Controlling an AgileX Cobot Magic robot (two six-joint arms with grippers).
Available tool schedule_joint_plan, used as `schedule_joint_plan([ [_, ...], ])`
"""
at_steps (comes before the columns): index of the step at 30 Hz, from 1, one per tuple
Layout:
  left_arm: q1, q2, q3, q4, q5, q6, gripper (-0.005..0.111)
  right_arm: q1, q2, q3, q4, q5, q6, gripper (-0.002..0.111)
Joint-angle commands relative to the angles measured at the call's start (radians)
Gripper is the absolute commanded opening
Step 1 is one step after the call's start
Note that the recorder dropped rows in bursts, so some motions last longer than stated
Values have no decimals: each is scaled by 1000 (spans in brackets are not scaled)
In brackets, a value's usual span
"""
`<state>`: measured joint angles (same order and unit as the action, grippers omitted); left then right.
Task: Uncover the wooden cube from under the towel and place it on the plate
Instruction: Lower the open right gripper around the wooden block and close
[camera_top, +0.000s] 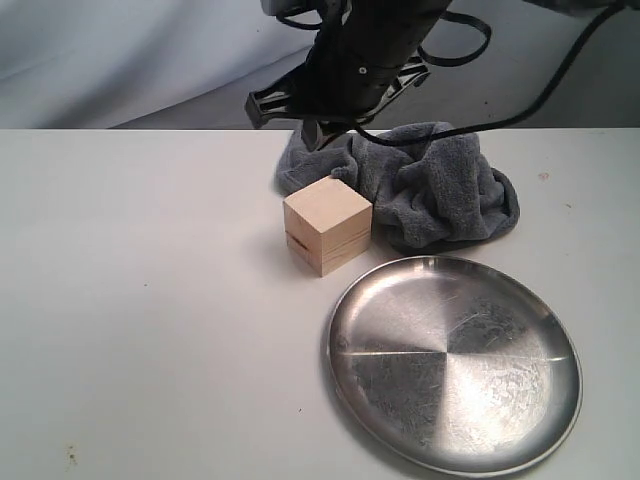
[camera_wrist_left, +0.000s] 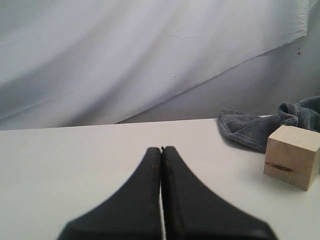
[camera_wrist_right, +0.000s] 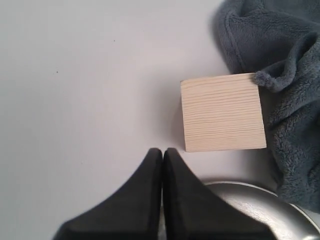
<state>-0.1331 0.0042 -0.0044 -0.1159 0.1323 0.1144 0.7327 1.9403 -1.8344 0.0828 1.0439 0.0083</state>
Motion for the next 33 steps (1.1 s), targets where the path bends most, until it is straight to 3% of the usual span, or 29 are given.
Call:
schedule_joint_plan([
  [1,-5,-4,4,-2,0,-3,0,3,18,-5,6,30,-81,0],
  [3,-5,-4,4,-2,0,-3,0,1,21,-5,1,30,-117,5],
  [5,-5,-4,4,-2,0,-3,0,1,21,-5,1,15,-154,17],
  [8,-5,-4,4,-2,0,-3,0,1,21,-5,6,19,-165,43],
  [11,-5,-4,4,-2,0,-3,0,1,21,-5,6,22,-151,78],
  [13,-5,-4,4,-2,0,-3,0,1,21,-5,1,22,-144,87],
  [25,-5,-4,4,-2,0,-3,0,-6,134,-5,-97,11,-67,90],
  [33,-5,-4,4,-2,0,-3,0,-10,235,-5,-119,-104,-67,93],
])
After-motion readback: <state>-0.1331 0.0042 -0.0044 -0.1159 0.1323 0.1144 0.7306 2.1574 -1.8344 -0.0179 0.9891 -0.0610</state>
